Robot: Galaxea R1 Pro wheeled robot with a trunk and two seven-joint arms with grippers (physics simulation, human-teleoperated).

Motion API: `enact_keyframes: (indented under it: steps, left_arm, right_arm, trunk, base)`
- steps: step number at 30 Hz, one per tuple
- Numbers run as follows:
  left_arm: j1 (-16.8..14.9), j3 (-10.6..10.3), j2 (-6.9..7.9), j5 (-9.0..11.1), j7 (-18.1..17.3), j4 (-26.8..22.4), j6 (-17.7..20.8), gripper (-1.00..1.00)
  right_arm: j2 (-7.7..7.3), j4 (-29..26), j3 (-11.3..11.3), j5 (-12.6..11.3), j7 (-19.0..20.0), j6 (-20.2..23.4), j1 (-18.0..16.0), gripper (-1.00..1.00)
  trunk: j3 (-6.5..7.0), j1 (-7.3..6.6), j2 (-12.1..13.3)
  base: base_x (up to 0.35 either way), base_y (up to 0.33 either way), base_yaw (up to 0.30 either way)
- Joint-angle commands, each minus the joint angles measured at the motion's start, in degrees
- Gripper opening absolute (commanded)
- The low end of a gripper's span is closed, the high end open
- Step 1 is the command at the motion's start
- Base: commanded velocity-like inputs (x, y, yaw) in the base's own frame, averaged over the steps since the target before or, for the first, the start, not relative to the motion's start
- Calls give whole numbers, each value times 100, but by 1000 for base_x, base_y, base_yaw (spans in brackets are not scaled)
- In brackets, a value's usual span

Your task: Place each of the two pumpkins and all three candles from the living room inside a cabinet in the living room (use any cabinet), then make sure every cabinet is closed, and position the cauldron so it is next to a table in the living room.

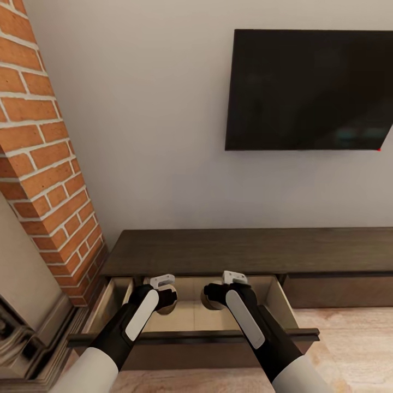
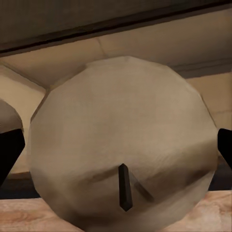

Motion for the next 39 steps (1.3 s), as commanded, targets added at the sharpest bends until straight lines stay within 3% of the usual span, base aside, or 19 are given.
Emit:
enact_keyframes:
  steps: [1,7,20,39]
  left_arm:
    - [-4,-11,2,59,59,-13,1,-100]
    - [-5,-14,-2,66,60,-37,3,-100]
    - [-4,-26,-15,67,51,-54,4,-100]
    - [-7,-116,-95,68,38,-75,5,-100]
  right_arm:
    - [-1,14,11,-56,-55,-30,-5,-100]
    - [3,300,31,-45,-55,-144,-5,-100]
    - [4,320,33,-45,-55,-178,-6,-100]
    - [3,320,33,-45,-55,-197,-5,-100]
  trunk:
    - [-24,22,-44]
    - [-132,154,-285]
    - [-365,439,-807]
    - [-365,439,-807]
  base:
    - [0,0,0]
    - [0,0,0]
    - [0,0,0]
    - [65,-5,0]
